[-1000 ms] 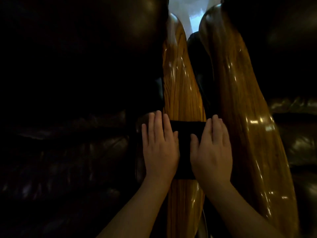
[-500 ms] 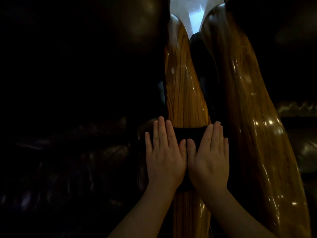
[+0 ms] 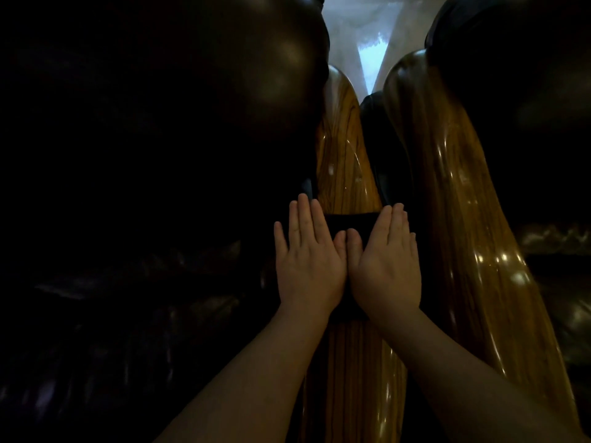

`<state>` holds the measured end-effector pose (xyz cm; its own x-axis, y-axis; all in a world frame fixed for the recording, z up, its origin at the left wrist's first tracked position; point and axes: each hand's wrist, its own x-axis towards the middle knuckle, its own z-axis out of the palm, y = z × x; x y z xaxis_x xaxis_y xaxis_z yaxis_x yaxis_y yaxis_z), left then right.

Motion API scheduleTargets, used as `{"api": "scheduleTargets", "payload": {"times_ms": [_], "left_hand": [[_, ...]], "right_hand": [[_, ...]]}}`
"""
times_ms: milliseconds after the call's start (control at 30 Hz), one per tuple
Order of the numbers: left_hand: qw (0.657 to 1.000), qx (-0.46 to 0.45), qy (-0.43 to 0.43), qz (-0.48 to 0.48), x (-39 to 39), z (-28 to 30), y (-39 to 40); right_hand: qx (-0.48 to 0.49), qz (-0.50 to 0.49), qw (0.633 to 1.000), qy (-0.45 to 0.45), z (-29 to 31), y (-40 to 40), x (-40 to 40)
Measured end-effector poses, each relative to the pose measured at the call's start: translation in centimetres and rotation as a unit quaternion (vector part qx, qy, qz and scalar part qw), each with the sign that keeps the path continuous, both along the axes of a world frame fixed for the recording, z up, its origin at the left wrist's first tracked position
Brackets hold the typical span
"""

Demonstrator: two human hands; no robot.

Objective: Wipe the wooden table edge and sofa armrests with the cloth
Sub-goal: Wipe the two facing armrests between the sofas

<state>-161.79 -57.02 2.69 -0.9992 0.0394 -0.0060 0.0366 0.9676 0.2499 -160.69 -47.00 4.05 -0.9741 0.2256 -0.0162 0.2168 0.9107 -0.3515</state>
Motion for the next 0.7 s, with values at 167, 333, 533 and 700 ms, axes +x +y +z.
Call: {"api": "scheduleTargets", "payload": {"times_ms": [167,333,533,700], "left_hand": [[1.000,-0.015,0.012,0.015,-2.8,0.1,0.1],[0.999,-0.015,0.019,0.037,-5.8,0.1,0.4],[0.995,-0.046,0.063,0.064,-9.1,0.1,0.6],[0.991,-0.056,0.088,0.079,-11.5,0.3,0.8]], "right_hand": [[-0.001,0.016,1.000,-0.002,0.0,0.3,-3.1],[-0.001,0.018,1.000,-0.010,-0.1,0.4,-6.7],[-0.010,0.027,0.999,-0.021,0.1,0.4,-10.7],[-0.026,0.038,0.999,-0.023,0.2,0.4,-13.5]]}}
